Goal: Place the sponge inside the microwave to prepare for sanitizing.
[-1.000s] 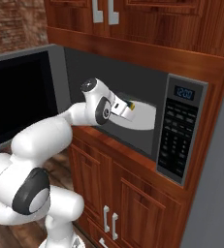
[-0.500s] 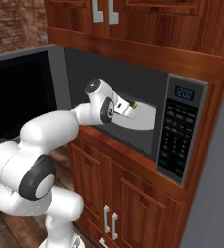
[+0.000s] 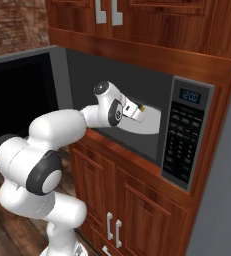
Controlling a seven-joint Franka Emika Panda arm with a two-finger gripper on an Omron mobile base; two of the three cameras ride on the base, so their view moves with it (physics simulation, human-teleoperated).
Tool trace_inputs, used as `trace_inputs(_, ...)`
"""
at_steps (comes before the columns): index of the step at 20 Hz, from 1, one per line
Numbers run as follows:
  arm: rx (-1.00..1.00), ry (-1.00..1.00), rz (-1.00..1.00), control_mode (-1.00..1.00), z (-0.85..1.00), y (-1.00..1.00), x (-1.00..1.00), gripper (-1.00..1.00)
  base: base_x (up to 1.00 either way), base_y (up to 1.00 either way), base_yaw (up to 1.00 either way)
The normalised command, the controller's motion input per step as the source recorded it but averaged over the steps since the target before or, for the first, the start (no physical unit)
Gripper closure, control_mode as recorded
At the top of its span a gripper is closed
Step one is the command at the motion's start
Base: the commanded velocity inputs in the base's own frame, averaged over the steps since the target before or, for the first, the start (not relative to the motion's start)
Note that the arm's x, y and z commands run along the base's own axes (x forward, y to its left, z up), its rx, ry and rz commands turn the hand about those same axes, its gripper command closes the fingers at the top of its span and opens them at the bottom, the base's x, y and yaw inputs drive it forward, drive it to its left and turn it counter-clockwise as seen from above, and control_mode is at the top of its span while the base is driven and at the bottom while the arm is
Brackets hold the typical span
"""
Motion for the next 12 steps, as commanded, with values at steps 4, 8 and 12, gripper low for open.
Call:
trace_inputs(4,0.00,0.00,0.00,-1.00,-0.01,-0.17,0.00,1.00,0.00,0.00,0.00)
trace_inputs(8,0.01,0.00,0.00,-1.00,-0.20,0.00,0.00,1.00,0.00,0.00,0.00)
trace_inputs(12,0.03,0.00,0.00,-1.00,-0.39,0.00,0.03,1.00,0.00,0.00,0.00)
